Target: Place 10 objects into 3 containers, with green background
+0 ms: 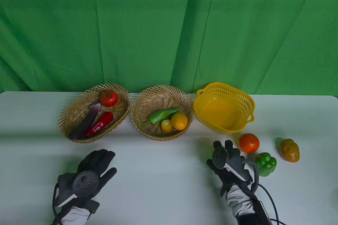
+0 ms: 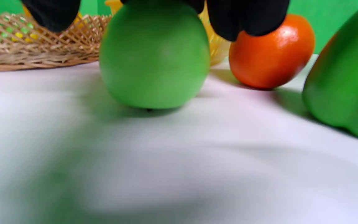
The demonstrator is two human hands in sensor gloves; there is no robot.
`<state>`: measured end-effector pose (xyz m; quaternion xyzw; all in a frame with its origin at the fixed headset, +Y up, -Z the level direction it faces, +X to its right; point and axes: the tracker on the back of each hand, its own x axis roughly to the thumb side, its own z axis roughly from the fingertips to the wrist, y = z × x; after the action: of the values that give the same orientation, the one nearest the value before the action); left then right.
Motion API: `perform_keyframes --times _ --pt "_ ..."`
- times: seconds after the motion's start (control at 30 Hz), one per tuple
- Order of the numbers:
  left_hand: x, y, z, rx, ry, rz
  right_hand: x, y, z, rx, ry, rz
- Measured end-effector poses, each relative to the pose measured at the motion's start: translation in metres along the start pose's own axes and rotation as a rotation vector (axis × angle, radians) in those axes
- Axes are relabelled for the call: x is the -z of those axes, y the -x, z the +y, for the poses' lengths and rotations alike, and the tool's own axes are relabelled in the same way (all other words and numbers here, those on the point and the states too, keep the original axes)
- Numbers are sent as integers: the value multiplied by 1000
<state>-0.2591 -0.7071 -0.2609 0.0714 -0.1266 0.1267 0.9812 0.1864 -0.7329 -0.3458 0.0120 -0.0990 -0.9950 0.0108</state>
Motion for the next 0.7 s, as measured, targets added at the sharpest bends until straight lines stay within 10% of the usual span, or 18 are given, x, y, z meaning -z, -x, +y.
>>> perform_keyframes --times 0.7 --pt "0 12 1 -2 3 59 -1 -4 5 -89 89 -84"
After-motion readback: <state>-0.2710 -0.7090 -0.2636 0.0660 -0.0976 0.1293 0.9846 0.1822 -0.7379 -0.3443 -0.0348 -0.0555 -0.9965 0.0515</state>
